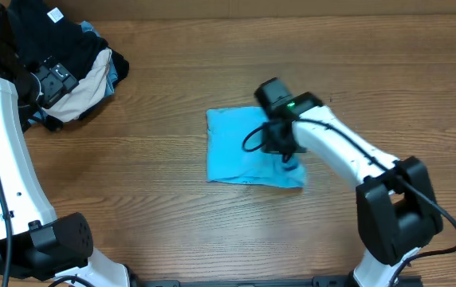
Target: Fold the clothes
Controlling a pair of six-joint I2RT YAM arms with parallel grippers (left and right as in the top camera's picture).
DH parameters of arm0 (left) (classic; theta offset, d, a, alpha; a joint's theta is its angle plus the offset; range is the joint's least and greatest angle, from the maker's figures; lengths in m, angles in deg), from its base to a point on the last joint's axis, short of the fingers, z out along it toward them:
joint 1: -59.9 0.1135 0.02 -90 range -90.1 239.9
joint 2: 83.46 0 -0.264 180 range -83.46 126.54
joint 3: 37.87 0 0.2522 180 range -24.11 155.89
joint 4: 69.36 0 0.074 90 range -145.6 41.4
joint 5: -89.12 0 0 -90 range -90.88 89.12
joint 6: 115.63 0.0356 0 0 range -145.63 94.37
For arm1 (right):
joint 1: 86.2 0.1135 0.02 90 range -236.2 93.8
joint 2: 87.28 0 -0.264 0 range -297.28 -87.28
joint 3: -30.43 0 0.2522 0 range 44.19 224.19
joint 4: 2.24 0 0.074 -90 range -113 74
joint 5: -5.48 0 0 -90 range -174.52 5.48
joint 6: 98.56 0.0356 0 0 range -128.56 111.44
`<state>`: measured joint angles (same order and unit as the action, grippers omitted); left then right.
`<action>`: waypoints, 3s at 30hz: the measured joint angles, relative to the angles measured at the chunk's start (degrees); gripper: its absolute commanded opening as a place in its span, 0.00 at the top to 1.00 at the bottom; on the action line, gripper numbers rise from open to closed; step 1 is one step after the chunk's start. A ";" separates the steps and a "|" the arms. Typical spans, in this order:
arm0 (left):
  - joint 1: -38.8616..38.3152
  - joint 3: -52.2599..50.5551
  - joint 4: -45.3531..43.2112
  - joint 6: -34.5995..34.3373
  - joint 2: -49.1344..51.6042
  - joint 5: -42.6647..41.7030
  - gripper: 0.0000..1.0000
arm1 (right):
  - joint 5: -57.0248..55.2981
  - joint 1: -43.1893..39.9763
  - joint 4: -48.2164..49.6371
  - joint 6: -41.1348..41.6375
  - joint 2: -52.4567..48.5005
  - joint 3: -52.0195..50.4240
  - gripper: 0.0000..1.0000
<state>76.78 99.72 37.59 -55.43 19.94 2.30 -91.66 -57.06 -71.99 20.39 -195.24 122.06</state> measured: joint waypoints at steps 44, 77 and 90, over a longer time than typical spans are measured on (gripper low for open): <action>0.00 0.00 -0.15 0.00 0.00 0.00 0.00 | 4.31 17.49 8.31 11.54 -6.86 13.75 0.55; 0.00 0.00 0.02 0.00 0.00 -0.15 0.00 | 8.79 22.16 -1.01 11.52 -12.04 18.43 0.79; -0.02 0.00 0.42 0.00 0.00 -0.15 0.00 | 20.26 24.52 -0.68 11.50 -12.04 18.38 0.95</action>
<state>76.76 99.72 38.00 -55.43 19.94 2.15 -71.40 -32.53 -72.67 31.88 -207.29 140.44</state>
